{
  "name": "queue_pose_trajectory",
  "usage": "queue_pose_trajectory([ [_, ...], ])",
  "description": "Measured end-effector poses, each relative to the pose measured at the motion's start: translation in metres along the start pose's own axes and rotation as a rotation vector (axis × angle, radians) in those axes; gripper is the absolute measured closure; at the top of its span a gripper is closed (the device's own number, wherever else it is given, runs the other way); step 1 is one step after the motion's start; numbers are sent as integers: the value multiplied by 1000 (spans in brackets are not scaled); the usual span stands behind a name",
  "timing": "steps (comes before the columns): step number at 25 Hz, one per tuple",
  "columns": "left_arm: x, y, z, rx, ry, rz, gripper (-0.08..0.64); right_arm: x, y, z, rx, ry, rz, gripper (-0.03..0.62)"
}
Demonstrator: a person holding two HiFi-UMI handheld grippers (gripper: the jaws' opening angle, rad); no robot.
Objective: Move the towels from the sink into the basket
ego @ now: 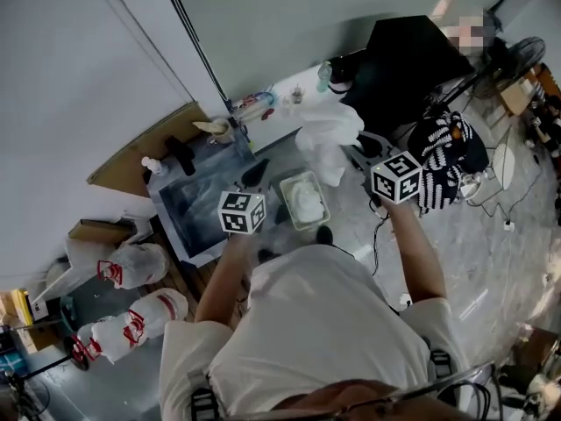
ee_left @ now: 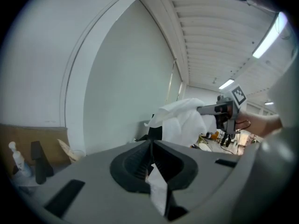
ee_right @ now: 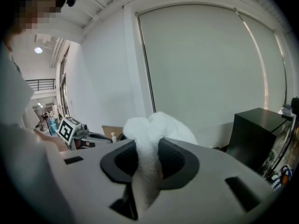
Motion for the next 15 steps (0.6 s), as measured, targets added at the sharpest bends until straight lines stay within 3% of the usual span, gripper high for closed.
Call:
queue_pose_trajectory([
  [7,26,13,11,-37,5,-2,542,18,26,-17,-4,4,50,489],
  [15,44,54,26,-116,-23,-22,543,30,77,1,-59,-45,67,489],
])
Point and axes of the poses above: the fingertips, and each gripper's own axes: z forward along the fingers, x to its right, y out of its underside, the point moved 5 cm from there along -z, backward along the fingers, and after that the axes turned 13 degrees about -y, right-handed, at the moved point
